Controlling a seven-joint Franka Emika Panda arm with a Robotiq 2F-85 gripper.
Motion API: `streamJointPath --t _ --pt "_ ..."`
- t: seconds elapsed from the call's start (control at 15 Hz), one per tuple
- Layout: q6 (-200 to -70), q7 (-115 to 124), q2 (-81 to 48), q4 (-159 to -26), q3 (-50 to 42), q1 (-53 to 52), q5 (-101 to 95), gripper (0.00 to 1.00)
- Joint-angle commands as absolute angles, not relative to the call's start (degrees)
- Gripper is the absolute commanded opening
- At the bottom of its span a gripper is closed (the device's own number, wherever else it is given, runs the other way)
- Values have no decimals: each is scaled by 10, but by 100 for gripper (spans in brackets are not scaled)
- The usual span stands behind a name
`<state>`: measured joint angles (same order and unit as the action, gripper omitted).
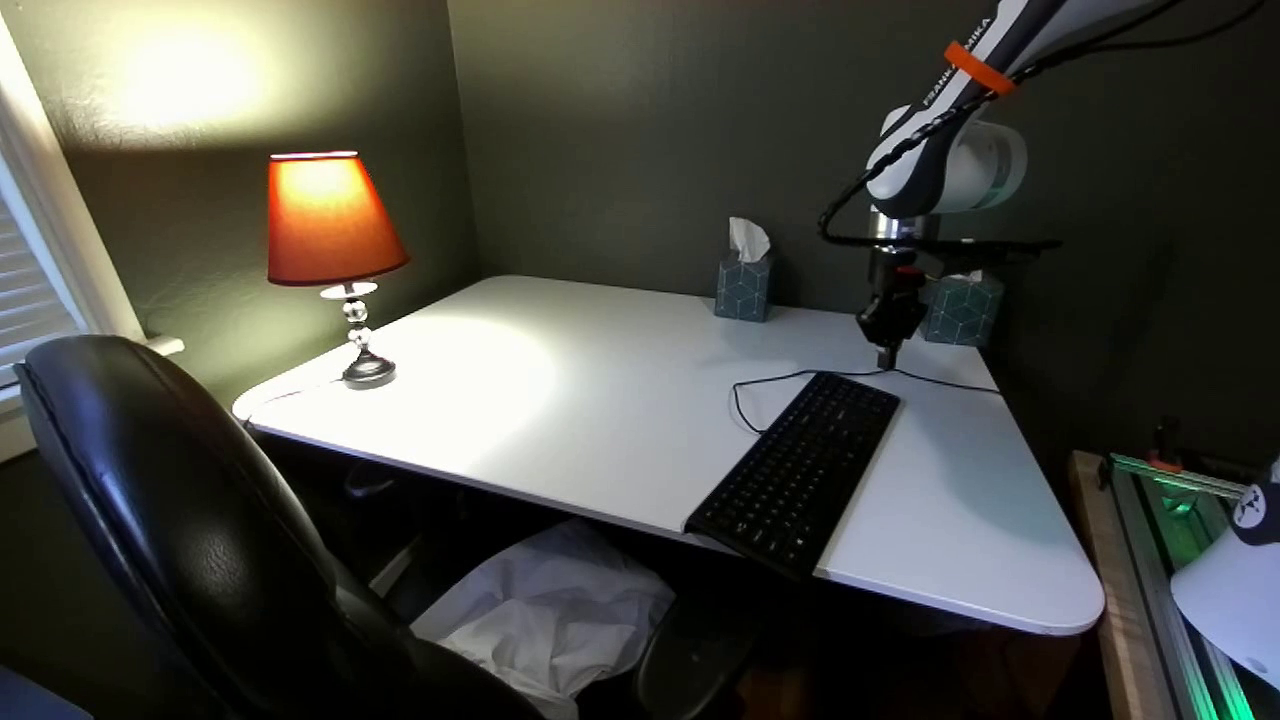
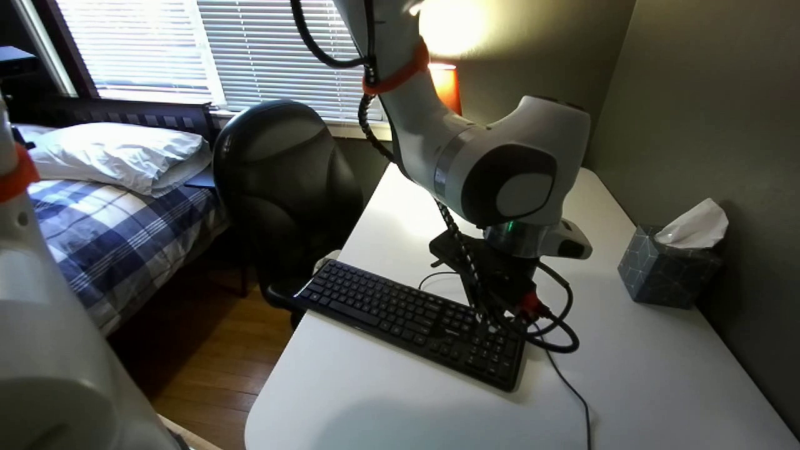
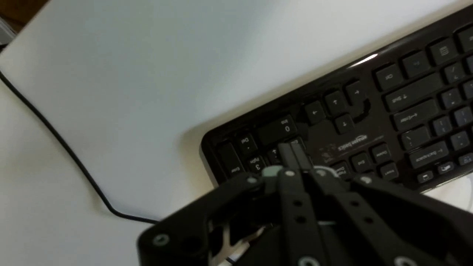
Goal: Press a button on the keyboard
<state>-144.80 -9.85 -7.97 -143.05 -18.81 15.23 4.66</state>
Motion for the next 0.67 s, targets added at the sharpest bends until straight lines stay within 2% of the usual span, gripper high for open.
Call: streamJointPath --t 0.0,0.6 --pt "-1444 -94 -105 -1414 -177 164 45 0" --pt "-1416 -108 -144 -1385 -163 180 57 0"
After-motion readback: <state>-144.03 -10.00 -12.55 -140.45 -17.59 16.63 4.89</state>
